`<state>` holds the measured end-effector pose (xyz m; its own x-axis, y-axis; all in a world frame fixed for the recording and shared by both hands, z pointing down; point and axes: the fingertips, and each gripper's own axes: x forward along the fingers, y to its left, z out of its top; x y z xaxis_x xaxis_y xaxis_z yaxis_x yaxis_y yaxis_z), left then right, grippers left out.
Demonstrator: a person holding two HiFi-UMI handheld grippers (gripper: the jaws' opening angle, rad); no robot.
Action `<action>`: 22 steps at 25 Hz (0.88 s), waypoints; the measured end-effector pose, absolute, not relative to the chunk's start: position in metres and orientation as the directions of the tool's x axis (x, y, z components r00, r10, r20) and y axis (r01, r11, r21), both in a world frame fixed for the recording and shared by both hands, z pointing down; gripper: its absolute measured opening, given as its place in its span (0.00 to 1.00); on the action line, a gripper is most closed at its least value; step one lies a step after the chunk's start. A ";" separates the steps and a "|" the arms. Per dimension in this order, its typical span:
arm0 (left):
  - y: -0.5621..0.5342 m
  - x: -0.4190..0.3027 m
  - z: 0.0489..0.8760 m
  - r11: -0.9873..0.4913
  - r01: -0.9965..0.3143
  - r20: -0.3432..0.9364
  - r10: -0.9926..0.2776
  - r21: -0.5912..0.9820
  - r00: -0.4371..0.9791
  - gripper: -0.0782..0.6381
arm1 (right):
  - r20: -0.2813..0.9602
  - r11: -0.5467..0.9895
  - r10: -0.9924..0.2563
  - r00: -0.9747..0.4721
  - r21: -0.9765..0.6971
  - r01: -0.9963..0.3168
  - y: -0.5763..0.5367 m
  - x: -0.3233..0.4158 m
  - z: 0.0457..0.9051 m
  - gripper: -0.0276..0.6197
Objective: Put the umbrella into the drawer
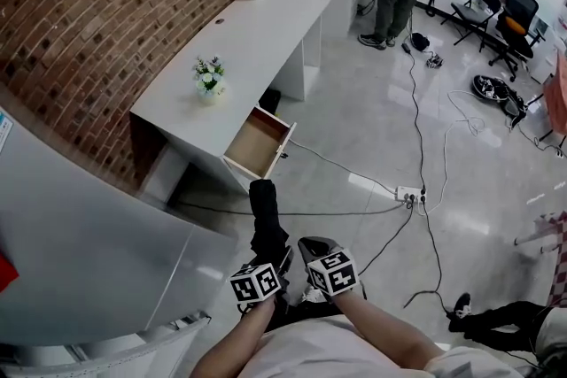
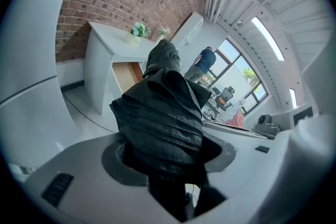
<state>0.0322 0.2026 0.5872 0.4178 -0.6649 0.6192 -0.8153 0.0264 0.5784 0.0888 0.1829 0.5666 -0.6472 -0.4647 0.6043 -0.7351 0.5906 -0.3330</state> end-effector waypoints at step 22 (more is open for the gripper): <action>0.177 0.028 0.580 0.082 -0.815 0.608 -0.709 0.574 0.357 0.46 | 0.594 0.607 -0.446 -0.669 -0.349 -0.714 0.161 0.112 0.565 0.07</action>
<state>0.0280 0.1766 0.5804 0.3572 -0.7087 0.6084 -0.8151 0.0816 0.5735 0.1118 0.1610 0.5651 -0.6691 -0.4464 0.5941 -0.7144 0.6066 -0.3488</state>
